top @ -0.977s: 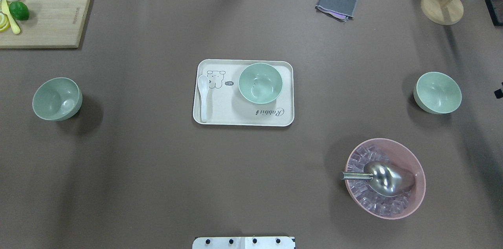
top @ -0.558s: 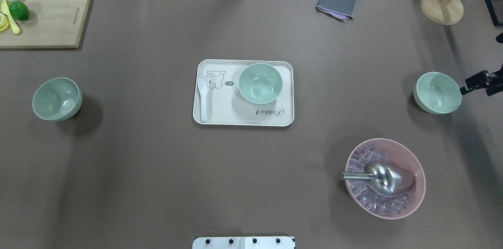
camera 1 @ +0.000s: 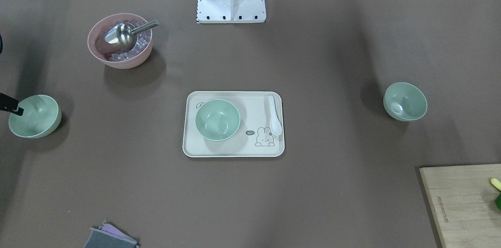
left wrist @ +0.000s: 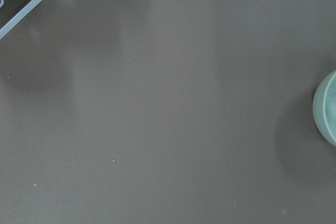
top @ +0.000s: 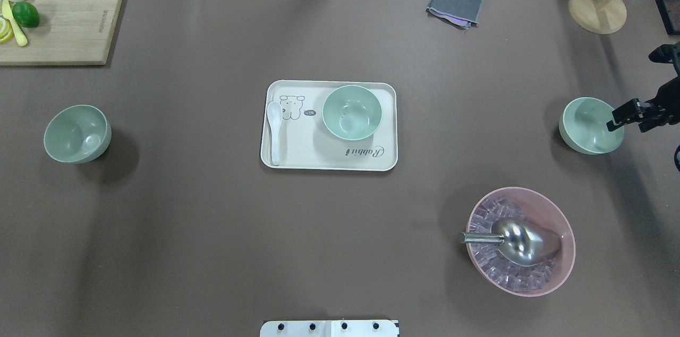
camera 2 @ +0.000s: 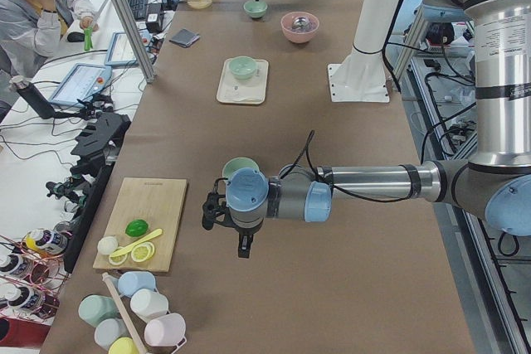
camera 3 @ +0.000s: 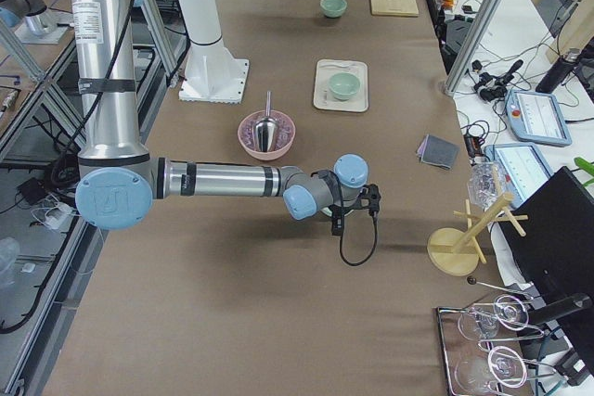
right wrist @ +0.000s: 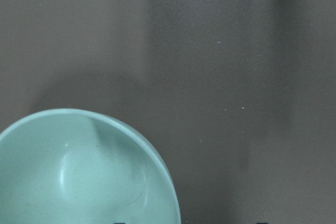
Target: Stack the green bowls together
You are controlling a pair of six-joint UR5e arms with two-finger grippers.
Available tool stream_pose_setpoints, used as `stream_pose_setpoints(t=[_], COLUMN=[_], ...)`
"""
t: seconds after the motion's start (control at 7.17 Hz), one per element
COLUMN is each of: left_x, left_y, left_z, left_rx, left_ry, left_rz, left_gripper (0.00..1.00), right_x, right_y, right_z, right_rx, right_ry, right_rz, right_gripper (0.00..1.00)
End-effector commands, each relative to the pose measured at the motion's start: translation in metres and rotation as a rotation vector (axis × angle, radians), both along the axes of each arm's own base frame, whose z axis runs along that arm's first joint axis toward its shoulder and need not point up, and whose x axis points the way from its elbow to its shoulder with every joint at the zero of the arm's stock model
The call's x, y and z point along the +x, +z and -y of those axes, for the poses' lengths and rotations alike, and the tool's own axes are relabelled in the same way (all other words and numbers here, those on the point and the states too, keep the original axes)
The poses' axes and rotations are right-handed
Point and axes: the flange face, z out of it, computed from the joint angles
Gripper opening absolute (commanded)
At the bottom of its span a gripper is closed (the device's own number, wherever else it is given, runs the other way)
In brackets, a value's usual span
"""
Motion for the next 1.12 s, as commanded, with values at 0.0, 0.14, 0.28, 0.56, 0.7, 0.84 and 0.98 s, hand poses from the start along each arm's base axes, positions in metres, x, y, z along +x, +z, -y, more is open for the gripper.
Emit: stream_pose_setpoints(t=[0.0,0.14,0.28,0.56,0.7,0.84,0.98], left_x=[0.0,0.0,0.0,0.0,0.0,0.0,0.0], left_y=[-0.001,0.0,-0.002,-0.001,-0.001,-0.003,-0.004], left_z=[0.0,0.0,0.0,0.0,0.0,0.0,0.001], left_rx=[0.001,0.001,0.004,0.003,0.004,0.009,0.009], left_ry=[0.0,0.001,0.0,0.001,0.001,0.001,0.001], left_rz=[0.0,0.0,0.0,0.0,0.0,0.0,0.0], left_gripper=[0.98,0.98,0.98,0.98,0.98,0.98,0.98], right_x=[-0.005,-0.004,-0.005,-0.006,-0.008,-0.015,-0.029], right_y=[0.003,0.003,0.004,-0.012,-0.035,-0.07,-0.12], right_z=[0.001,0.0,-0.001,0.001,0.007,0.018,0.043], right_rx=[-0.03,-0.047,-0.049,-0.055,-0.044,-0.012,-0.072], right_ry=[0.012,0.023,0.021,0.043,0.063,0.059,0.116], right_rz=[-0.003,0.0,0.001,0.016,0.038,0.075,0.143], right_gripper=[0.22,0.0,0.0,0.0,0.0,0.0,0.0])
